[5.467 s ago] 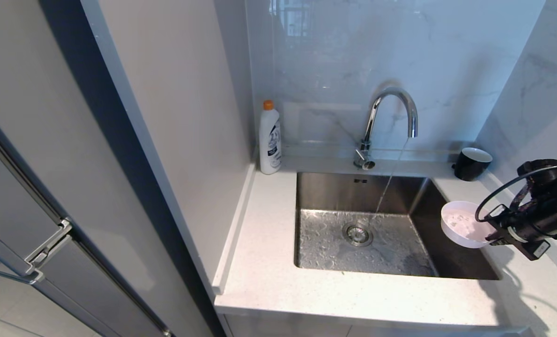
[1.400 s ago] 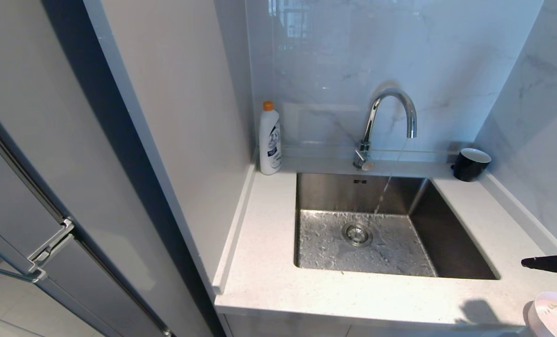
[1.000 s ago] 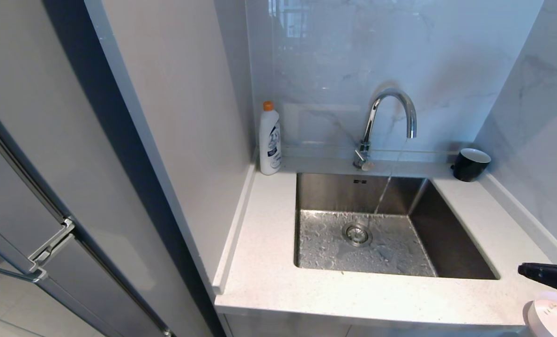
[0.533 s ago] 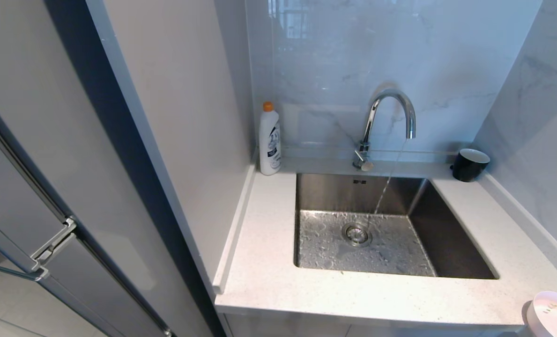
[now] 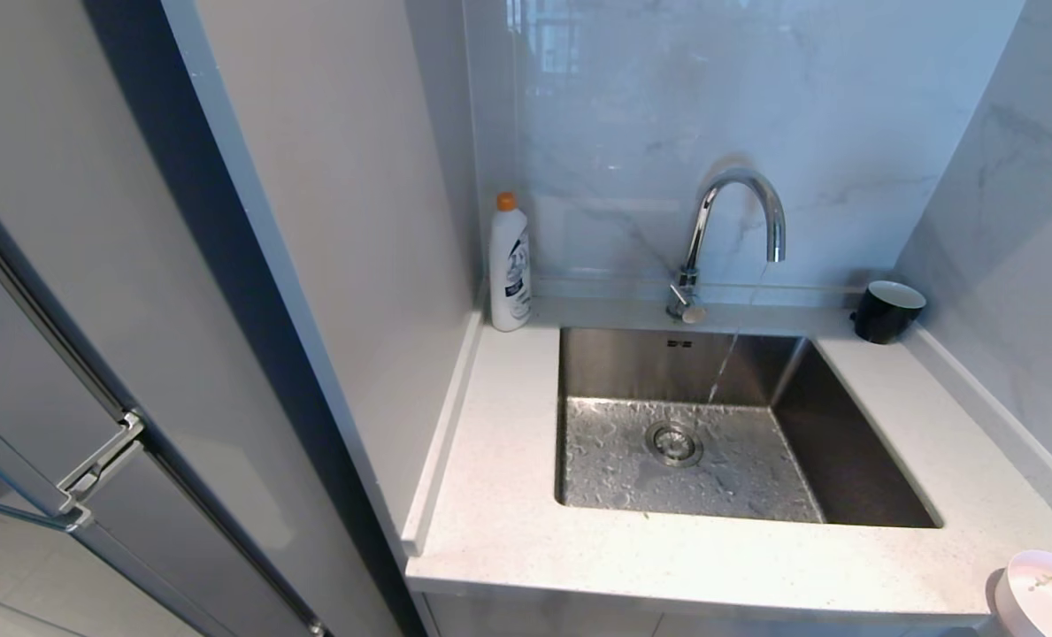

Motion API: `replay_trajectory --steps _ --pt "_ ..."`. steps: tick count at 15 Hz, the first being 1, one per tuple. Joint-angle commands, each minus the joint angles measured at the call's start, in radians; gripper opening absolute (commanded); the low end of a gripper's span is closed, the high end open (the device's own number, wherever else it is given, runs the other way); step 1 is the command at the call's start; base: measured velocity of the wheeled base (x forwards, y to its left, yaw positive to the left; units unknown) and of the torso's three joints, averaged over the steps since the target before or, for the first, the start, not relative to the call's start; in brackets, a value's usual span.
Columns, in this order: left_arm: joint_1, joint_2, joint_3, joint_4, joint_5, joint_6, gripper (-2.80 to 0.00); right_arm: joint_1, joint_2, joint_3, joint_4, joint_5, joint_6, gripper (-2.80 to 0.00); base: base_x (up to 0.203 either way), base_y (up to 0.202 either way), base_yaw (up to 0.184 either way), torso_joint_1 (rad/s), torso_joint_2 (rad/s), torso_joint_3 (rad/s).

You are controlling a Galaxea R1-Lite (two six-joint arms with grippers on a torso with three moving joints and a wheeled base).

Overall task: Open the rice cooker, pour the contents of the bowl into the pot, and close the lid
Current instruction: Turn off the tap

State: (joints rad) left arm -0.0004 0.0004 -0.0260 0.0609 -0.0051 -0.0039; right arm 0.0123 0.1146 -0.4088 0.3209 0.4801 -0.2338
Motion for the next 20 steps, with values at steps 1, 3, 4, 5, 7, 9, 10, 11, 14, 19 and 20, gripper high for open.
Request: replay_trajectory --steps 1,3,4,5,7,9,10,11,14,19,20 --pt "-0.001 0.001 0.003 -0.001 0.007 -0.016 -2.8 -0.006 -0.112 0.071 0.006 -0.048 -0.041 -2.8 0.0 0.0 0.0 0.0 0.0 0.0" --pt "-0.001 0.001 0.003 -0.001 0.007 -0.016 -2.8 -0.008 -0.116 0.138 0.006 -0.197 -0.093 -2.8 0.0 0.0 0.0 0.0 0.0 0.0" --pt "-0.001 0.001 0.003 -0.001 0.007 -0.016 -2.8 -0.008 -0.115 0.178 -0.018 -0.249 -0.096 -2.8 0.0 0.0 0.0 0.0 0.0 0.0" --pt "-0.001 0.001 0.003 -0.001 0.007 -0.016 -2.8 -0.008 -0.115 0.201 -0.062 -0.293 -0.073 -2.8 0.0 0.0 0.0 0.0 0.0 0.0" --pt "-0.001 0.001 0.003 -0.001 0.007 -0.016 -2.8 -0.009 -0.115 0.26 -0.083 -0.438 -0.051 -2.8 0.0 0.0 0.0 0.0 0.0 0.0" --pt "-0.001 0.001 0.003 -0.001 0.007 -0.016 -2.8 -0.009 -0.115 0.29 -0.137 -0.551 0.079 -2.8 0.0 0.0 0.0 0.0 0.0 0.0" --pt "-0.001 0.001 0.003 -0.001 0.007 -0.016 -2.8 -0.009 -0.115 0.297 -0.155 -0.555 0.109 -2.8 0.0 0.0 0.0 0.0 0.0 0.0" --pt "-0.001 0.001 0.003 -0.001 0.007 -0.016 -2.8 -0.009 -0.115 0.297 -0.156 -0.557 0.128 -2.8 0.0 0.0 0.0 0.0 0.0 0.0" --pt "-0.001 0.001 0.003 -0.001 0.008 -0.016 -2.8 -0.009 -0.115 0.309 -0.161 -0.558 0.171 -2.8 0.0 0.0 0.0 0.0 0.0 0.0" --pt "-0.001 0.001 0.003 -0.001 0.007 -0.016 -2.8 -0.009 -0.116 0.432 -0.376 -0.42 0.058 -2.8 0.0 0.0 0.0 0.0 0.0 0.0" --pt "-0.001 0.001 0.003 -0.001 0.007 -0.016 -2.8 -0.009 -0.116 0.435 -0.37 -0.416 0.056 -2.8 0.0 0.0 0.0 0.0 0.0 0.0"
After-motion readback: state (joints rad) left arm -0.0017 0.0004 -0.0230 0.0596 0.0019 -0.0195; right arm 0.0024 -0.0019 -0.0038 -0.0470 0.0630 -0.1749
